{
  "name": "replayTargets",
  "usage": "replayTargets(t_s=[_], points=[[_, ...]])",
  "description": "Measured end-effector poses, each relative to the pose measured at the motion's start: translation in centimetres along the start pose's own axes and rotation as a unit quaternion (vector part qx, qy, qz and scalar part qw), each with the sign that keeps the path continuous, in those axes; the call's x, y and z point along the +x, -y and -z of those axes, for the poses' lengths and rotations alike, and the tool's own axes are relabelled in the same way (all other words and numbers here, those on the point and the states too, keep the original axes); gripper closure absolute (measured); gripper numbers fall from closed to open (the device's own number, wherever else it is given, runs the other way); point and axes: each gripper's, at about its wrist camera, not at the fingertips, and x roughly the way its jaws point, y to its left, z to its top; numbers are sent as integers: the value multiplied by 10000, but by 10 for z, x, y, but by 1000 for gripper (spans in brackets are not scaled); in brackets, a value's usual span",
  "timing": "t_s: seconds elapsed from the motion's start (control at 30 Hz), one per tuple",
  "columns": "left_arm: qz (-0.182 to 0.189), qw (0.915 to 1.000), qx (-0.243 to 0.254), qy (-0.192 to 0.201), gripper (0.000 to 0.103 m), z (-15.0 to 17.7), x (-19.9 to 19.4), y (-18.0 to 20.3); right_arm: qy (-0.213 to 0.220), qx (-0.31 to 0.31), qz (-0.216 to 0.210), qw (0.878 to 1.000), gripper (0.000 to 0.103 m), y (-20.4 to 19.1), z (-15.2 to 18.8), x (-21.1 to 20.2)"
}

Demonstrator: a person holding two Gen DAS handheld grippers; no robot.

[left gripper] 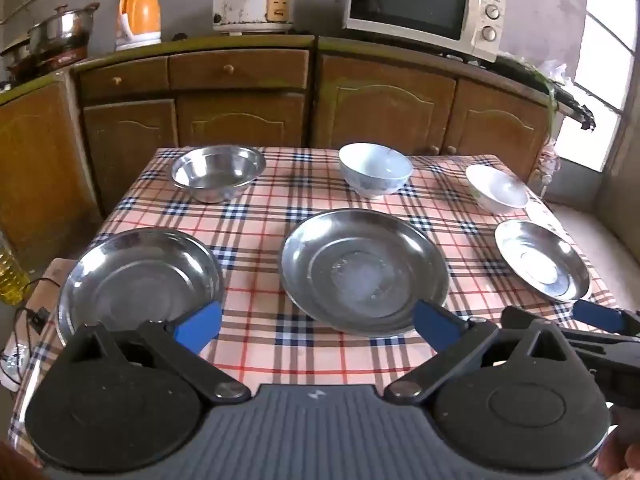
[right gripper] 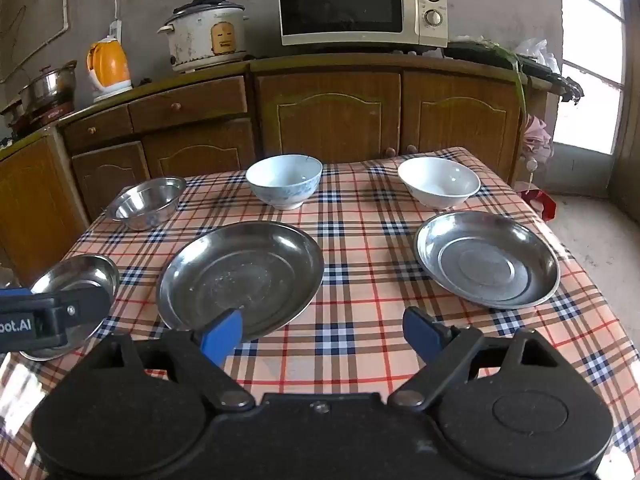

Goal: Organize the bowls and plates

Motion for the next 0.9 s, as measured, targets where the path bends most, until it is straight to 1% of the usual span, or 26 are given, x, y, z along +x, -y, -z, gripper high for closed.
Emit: replayTargets(t_s=[0.07,0.17,0.27,0.53,0.9], points=[[28,10000,-58,-3,0,0,0,-2,-20,60,-37,10000,0,-2,0,2],[-132,9998,140,21,0,-3,5,3,-81,119,-89,9999,0,2,0,6],[-56,9999,99,60,0,-1,7,-3,-51,86,-88,9999,0,3,0,6],[-129,9999,8,-13,0,-4,18,-9,-22,-9,-43,10000,0,2,-4,16],[-188,9998,-20,-111,0,-12,37,-15,-5,-72,-125,9999,0,0,-18,36]])
